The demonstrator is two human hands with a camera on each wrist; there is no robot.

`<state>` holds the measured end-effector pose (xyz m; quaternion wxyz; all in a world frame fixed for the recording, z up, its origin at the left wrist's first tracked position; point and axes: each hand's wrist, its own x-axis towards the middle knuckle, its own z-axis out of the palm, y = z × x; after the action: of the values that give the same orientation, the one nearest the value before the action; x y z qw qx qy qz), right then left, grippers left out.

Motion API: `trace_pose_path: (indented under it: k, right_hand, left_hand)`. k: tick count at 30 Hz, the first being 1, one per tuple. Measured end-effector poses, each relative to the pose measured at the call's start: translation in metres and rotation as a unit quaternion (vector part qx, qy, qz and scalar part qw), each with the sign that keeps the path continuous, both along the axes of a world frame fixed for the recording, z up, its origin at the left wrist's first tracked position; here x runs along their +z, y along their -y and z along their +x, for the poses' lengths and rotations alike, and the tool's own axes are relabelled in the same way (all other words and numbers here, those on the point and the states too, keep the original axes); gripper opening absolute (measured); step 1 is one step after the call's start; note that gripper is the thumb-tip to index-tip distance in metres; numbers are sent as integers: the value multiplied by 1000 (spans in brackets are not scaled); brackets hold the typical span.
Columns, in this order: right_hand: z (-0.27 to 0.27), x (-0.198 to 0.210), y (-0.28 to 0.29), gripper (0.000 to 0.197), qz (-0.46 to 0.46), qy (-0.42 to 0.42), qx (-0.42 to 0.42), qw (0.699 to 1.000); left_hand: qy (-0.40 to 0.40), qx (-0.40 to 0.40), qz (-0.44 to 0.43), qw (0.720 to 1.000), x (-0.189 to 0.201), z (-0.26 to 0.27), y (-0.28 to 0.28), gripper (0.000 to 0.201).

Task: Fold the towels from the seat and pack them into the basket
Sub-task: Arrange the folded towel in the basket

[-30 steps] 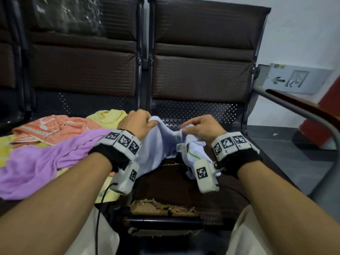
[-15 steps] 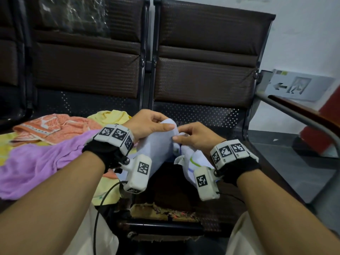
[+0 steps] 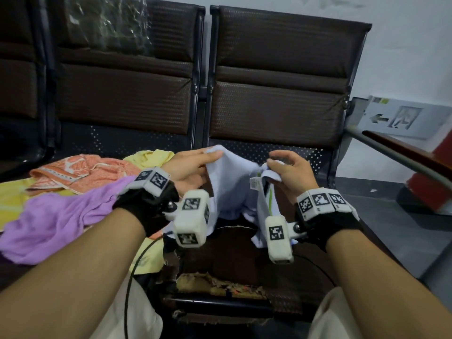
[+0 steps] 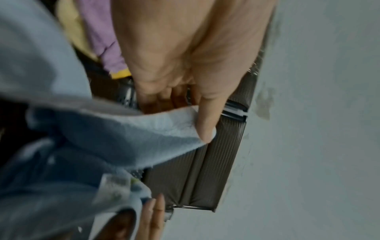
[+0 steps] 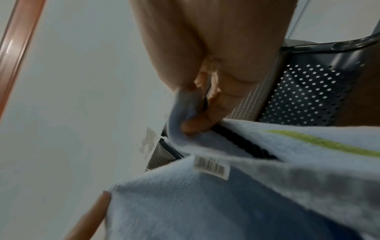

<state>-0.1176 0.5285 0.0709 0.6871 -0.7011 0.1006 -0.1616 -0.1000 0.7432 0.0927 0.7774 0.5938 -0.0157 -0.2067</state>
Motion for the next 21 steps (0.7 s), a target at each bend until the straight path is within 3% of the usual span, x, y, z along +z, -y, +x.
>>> trace_pose_path:
  k: [3, 7, 9, 10, 11, 12, 13, 15, 18, 19, 21]
  right_hand:
    - [-4, 7, -2, 13, 73, 20, 83, 994]
    - [-10, 11, -2, 36, 61, 20, 198, 978]
    - [-11, 7, 1, 40, -46, 27, 192, 980]
    - [-10, 4, 3, 36, -173, 34, 151, 973]
    - [-10, 2, 5, 29, -327, 32, 105, 939]
    - [-10, 0, 6, 22, -458, 19, 79, 885]
    - [-10, -3, 6, 18, -542, -9, 72, 838]
    - [-11, -6, 5, 10, -597, -49, 83, 796]
    - [-10, -3, 1, 14, -608, 10, 130, 783]
    - [-10, 0, -4, 14, -597, 41, 159, 785]
    - [-14, 7, -18, 13, -528, 90, 209, 818]
  left_hand:
    - [-25, 22, -42, 999, 1, 5, 1, 8]
    - [1, 56, 4, 998, -10, 5, 6, 14]
    - [10, 67, 25, 997, -14, 6, 6, 19]
    - [13, 72, 33, 997, -16, 7, 6, 19]
    - [17, 80, 48, 995, -17, 9, 6, 18]
    - [22, 92, 69, 993, -19, 10, 5, 17]
    - [29, 102, 92, 990, -20, 10, 5, 15]
    - [42, 108, 121, 986, -21, 11, 4, 13]
    - [56, 110, 154, 980, -23, 11, 4, 12]
    - [55, 112, 163, 979, -22, 11, 4, 12]
    - [50, 109, 179, 976, -22, 10, 3, 14]
